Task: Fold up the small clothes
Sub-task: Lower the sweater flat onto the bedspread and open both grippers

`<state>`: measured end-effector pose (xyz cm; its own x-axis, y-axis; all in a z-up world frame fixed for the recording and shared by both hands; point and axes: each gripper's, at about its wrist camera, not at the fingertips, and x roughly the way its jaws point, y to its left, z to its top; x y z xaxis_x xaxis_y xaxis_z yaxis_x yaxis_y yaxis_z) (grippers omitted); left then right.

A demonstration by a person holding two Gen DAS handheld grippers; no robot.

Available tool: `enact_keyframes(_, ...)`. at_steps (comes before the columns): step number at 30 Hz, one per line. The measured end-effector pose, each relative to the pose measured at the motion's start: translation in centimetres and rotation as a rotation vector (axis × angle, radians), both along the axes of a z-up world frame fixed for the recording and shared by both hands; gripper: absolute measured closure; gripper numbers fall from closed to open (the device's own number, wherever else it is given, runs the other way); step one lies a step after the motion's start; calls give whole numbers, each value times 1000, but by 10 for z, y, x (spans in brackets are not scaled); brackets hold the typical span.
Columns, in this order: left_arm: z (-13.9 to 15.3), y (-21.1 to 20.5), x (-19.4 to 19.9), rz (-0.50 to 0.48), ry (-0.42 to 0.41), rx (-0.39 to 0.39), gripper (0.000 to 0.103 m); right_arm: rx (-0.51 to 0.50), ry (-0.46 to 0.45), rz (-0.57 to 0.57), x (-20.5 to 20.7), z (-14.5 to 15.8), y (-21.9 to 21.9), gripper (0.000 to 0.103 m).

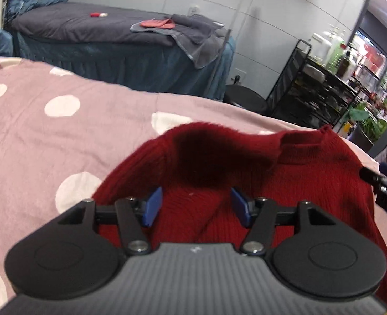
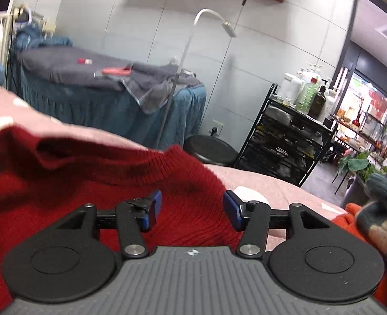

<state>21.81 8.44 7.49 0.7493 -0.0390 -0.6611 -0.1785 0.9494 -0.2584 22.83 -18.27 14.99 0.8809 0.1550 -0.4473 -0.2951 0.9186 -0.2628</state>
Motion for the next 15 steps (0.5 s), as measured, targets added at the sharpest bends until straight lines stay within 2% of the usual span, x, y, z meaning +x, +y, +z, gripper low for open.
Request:
enact_keyframes(1,5,-4,-3,-12,-13,14,40,21,7,10,2,-7,0,10)
enact_keyframes(3,26,-16,-16,-44,-38,48,32,62,19,42,-12,1,1,6)
enact_keyframes(4,36,-23,-25,-59,-49,67,28,74,30,62,-19,2,1,0)
enact_keyframes(7,55,-42,-50,-119,-62,138,14,106,55,128,-50,9,3,0)
enact_keyframes(9,62,-53,-66,-143,-59,188,10,116,57,158,-73,12,3,0)
enact_keyframes(12,68,-60,-92,-173,-56,187,0,146,101,188,-100,10,-1,0)
enact_keyframes(15,62,-57,-124,-169,-45,169,0,154,139,197,-124,4,-9,0)
